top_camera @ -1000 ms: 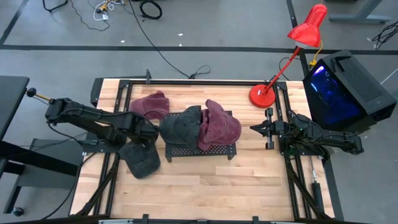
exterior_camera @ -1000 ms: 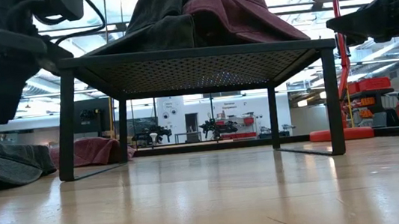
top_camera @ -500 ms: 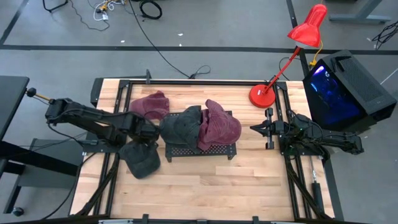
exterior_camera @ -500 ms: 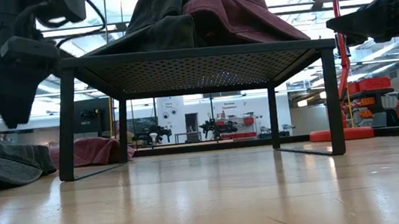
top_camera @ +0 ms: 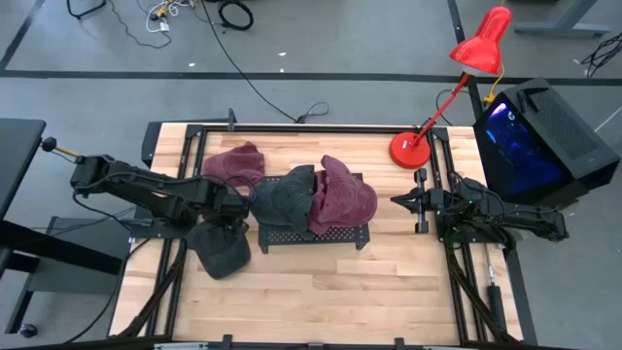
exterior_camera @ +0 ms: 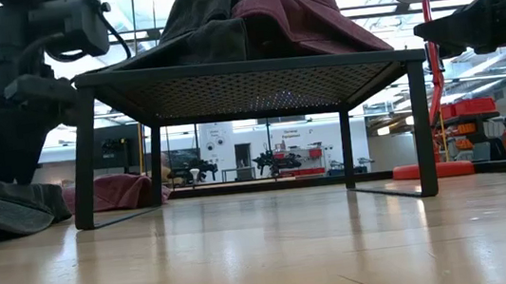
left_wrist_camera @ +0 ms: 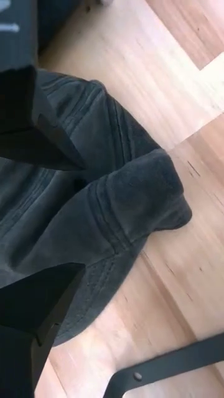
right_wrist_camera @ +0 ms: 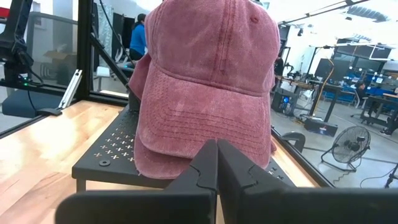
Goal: Pick & Place hat
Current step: Stack the black cap on top of the black cap on the shelf
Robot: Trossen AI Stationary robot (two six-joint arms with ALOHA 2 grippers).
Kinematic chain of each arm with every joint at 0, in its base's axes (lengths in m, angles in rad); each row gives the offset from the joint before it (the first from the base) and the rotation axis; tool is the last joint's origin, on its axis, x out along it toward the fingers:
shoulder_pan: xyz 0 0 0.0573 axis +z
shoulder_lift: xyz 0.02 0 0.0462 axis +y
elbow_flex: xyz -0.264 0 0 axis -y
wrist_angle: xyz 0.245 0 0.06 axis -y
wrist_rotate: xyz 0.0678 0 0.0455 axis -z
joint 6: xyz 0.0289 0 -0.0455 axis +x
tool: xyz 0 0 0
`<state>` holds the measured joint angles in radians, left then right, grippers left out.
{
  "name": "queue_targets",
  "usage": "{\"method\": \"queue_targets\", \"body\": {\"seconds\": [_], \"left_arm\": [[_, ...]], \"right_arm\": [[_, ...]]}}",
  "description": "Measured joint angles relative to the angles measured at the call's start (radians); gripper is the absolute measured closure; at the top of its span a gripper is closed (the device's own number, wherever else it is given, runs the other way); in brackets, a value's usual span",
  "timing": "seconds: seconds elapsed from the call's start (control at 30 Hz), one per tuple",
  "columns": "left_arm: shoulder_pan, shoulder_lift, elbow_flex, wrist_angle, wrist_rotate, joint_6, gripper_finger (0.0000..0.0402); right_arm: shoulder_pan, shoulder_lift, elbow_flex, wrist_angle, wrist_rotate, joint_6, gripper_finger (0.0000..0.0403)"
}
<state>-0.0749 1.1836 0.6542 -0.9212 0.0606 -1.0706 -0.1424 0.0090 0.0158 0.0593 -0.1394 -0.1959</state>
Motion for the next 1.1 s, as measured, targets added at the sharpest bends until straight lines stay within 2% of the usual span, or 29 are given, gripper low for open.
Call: {"method": "queue_targets", "body": {"seconds": [0.17,0.4,0.67,0.93,1.1], "left_arm": [[0.013,0.000,-0.015,0.021,0.003,0.000,0.0158],[0.017,0.000,-0.041,0.061,-0.005,0.000,0.0236],[0.017,0.000,-0.042,0.064,-0.006,0.000,0.0303],[0.017,0.000,-0.042,0.064,-0.007,0.005,0.0386],[0.016,0.000,-0.036,0.058,-0.007,0.005,0.0389]], "right_arm": [[0.000,0.000,0.000,0.000,0.000,0.000,0.0399],[0.000,0.000,0.000,0.000,0.000,0.000,0.0399],[0.000,0.000,0.000,0.000,0.000,0.000,0.0399],[0.000,0.000,0.000,0.000,0.000,0.000,0.0399],[0.000,0.000,0.000,0.000,0.000,0.000,0.0399]]}}
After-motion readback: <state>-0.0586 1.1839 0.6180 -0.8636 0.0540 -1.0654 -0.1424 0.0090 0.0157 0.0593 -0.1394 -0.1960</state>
